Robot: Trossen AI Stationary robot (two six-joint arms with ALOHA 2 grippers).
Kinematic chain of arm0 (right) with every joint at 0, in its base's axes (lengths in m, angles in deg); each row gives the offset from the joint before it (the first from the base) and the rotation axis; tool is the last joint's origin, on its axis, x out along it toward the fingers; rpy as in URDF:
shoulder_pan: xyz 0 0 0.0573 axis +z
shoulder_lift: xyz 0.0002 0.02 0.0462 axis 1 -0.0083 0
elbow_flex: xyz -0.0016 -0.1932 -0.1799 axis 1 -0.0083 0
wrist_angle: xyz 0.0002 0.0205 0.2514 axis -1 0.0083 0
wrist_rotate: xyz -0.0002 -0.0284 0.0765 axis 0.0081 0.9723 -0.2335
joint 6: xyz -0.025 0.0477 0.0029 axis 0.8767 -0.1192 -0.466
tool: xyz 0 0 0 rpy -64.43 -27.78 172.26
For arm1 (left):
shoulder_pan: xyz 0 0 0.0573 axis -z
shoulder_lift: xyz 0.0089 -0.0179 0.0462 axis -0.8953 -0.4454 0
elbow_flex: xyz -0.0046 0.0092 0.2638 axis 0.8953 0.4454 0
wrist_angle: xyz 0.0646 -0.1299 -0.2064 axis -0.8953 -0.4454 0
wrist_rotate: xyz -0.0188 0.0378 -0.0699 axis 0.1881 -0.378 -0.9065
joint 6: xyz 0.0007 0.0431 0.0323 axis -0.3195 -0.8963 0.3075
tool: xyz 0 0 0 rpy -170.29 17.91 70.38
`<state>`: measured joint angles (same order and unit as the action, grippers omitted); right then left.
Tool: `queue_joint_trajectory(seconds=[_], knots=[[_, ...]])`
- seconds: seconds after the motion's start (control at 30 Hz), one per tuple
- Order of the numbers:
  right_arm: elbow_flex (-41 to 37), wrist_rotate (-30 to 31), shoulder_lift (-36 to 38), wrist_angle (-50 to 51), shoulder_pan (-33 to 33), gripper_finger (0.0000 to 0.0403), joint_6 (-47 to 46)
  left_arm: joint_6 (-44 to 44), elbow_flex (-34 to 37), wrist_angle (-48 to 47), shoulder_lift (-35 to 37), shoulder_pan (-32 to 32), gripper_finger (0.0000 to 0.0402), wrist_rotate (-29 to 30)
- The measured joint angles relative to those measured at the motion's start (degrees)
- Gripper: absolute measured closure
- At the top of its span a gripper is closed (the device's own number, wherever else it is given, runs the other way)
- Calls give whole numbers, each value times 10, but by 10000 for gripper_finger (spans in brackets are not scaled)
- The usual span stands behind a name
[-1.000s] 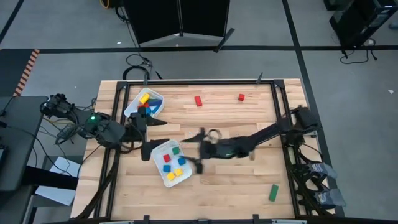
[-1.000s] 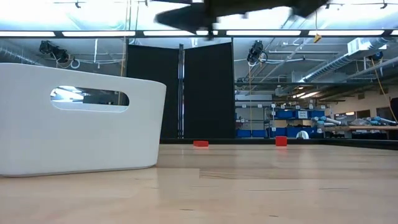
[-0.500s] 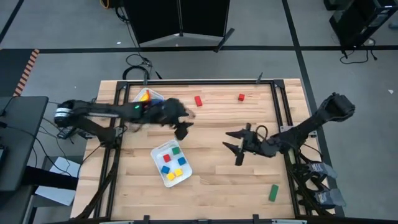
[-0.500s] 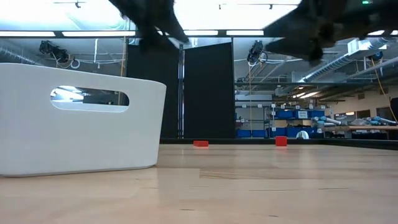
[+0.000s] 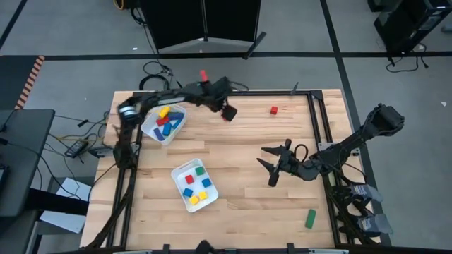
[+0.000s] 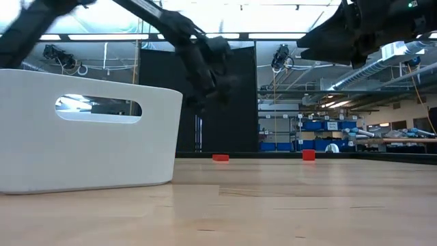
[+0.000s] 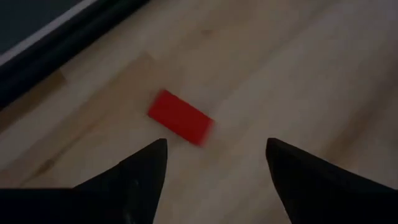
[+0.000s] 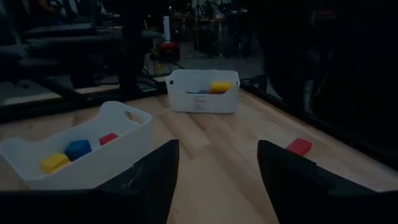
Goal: Sort blocks by size
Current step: Put the red large block into the top white bin
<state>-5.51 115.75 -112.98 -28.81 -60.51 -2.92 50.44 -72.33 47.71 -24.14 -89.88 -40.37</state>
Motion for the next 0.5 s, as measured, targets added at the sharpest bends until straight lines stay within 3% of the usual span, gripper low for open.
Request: queue_joint_trajectory(seconds=[0.23,0.37,0.5], knots=[[0,0,0,-5,1,174,52,43,-190,-118,-148,-21,93,27],[0,0,0,-45,-2,174,98,85,-229,-131,-184,-21,85,69],[0,0,0,-89,-5,174,148,140,-231,-118,-199,-21,84,72]])
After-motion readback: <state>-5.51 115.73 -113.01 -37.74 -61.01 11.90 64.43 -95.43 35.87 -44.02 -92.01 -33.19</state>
